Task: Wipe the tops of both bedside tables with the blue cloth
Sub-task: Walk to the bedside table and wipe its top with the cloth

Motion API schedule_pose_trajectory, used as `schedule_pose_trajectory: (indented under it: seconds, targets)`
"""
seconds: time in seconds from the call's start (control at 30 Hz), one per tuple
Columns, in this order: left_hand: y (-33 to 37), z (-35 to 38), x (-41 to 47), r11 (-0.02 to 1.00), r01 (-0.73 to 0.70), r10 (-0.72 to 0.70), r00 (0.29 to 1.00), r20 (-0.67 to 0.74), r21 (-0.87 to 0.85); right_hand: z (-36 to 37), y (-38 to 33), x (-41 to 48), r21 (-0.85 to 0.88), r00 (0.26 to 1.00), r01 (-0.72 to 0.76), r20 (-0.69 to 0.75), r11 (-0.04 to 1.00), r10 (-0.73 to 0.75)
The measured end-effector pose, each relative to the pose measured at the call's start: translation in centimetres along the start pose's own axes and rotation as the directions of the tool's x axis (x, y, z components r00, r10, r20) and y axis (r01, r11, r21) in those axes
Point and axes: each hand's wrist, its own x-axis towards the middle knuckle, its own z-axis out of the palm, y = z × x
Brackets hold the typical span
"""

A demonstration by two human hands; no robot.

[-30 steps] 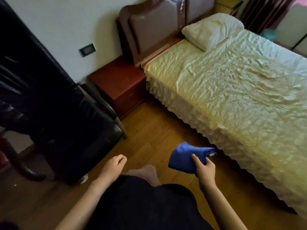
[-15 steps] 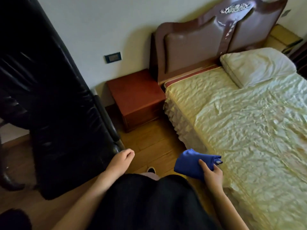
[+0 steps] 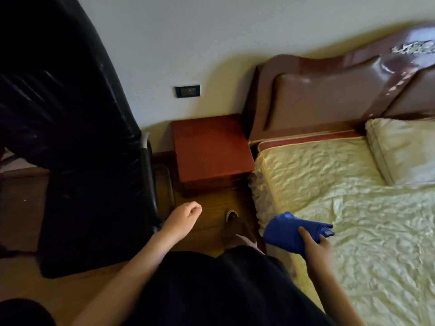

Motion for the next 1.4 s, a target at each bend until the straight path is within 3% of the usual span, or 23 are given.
schedule_pose_trajectory:
  seconds: [0.23, 0.47, 0.73, 0.87, 1.03, 1.2, 1.27, 1.3, 1.37, 1.4]
  targets:
    - [0.2, -1.3, 4.7, 0.936, 0.269, -0.305, 0.941, -0.144, -0.226, 9.0, -8.7, 11.4, -0.183, 0.969, 0.088, 0.245, 0.979, -0.042]
    - [0.5, -2.6, 10.4, 0.900, 0.353, -0.411, 0.882, -0.231, -0.256, 18.8, -13.9, 17.8, -0.344, 0.879, 0.299, 0.463, 0.890, -0.116]
    - [-2.8, -3.4, 25.5, 0.944, 0.262, -0.313, 0.900, -0.304, -0.199, 32.5, -11.9, 24.9, -0.272, 0.791, 0.372, 0.593, 0.888, -0.150]
    - [-6.8, -2.5, 33.6, 0.980, 0.201, -0.175, 0.872, -0.456, 0.008, 38.0, -8.3, 29.1, -0.164, 0.761, 0.312, 0.633, 0.936, -0.143]
    - [-12.9, 0.7, 40.6, 0.922, 0.287, -0.135, 0.868, -0.478, 0.261, 41.4, -1.2, 34.8, -0.201, 0.809, 0.235, 0.584, 0.951, -0.076]
    - [-16.7, 3.3, 41.7, 0.878, 0.241, -0.043, 0.901, -0.433, 0.414, 40.3, 1.3, 37.0, -0.306, 0.870, 0.251, 0.487, 0.918, -0.076]
    - [-16.7, 3.0, 41.5, 0.891, 0.239, -0.044, 0.892, -0.449, 0.387, 39.9, 0.9, 37.3, -0.422, 0.892, 0.369, 0.410, 0.828, -0.189]
    - [-16.7, 2.7, 41.4, 0.901, 0.251, -0.059, 0.880, -0.472, 0.355, 39.7, 0.6, 37.4, -0.491, 0.861, 0.488, 0.407, 0.721, -0.305]
    - [-16.4, 1.9, 41.4, 0.920, 0.287, -0.108, 0.840, -0.531, 0.266, 40.0, -0.1, 37.3, -0.552, 0.673, 0.738, 0.554, 0.389, -0.490]
    - [-16.4, 1.6, 41.5, 0.930, 0.300, -0.139, 0.821, -0.554, 0.212, 40.5, -0.4, 37.3, -0.528, 0.557, 0.822, 0.664, 0.215, -0.499]
